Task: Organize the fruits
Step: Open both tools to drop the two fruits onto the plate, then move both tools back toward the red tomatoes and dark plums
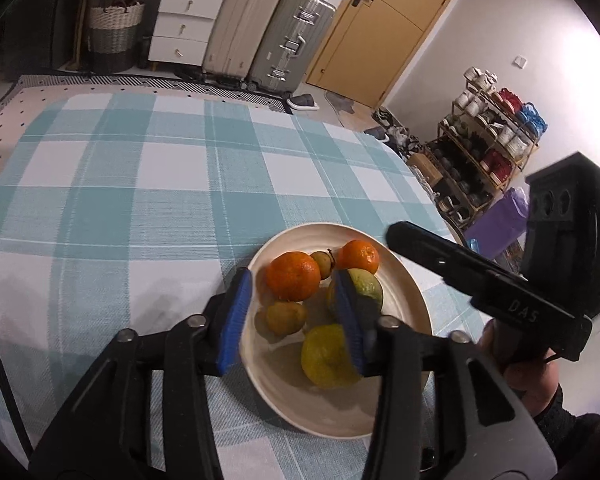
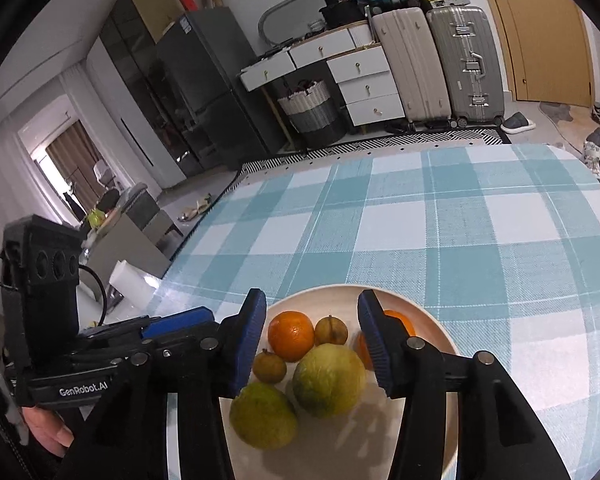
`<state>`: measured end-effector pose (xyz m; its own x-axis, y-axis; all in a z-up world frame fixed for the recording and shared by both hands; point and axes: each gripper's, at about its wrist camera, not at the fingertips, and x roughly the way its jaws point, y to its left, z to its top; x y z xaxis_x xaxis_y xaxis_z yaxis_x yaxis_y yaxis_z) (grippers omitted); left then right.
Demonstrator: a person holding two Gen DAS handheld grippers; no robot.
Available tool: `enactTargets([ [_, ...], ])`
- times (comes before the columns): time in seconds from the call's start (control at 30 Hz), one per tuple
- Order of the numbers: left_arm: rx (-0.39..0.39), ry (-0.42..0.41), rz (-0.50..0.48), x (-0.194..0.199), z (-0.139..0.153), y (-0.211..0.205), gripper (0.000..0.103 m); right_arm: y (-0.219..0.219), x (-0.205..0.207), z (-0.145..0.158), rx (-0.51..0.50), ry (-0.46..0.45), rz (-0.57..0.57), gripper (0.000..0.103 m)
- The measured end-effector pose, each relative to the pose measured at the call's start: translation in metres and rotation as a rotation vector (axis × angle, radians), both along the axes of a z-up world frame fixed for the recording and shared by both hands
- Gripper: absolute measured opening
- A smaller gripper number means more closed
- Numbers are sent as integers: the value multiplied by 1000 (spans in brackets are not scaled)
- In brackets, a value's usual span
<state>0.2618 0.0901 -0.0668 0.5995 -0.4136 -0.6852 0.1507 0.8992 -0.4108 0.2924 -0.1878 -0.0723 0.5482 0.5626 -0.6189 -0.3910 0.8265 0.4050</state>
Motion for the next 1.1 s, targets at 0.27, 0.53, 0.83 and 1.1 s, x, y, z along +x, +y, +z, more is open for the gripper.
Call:
enactTargets([
  [0.27, 41, -30, 32, -36, 18, 3, 57, -20, -26, 16, 0, -24, -43, 69],
  [0.53, 96, -67, 110, -74, 36, 1, 81, -37, -62, 28, 1, -63, -58, 84],
  [0.83, 147, -107, 130, -113, 50, -14, 100, -54, -102, 37, 23, -80, -63, 96],
  [1.1, 230, -121, 192, -142, 54, -26, 102, -70, -131, 44, 33, -93, -92, 100],
])
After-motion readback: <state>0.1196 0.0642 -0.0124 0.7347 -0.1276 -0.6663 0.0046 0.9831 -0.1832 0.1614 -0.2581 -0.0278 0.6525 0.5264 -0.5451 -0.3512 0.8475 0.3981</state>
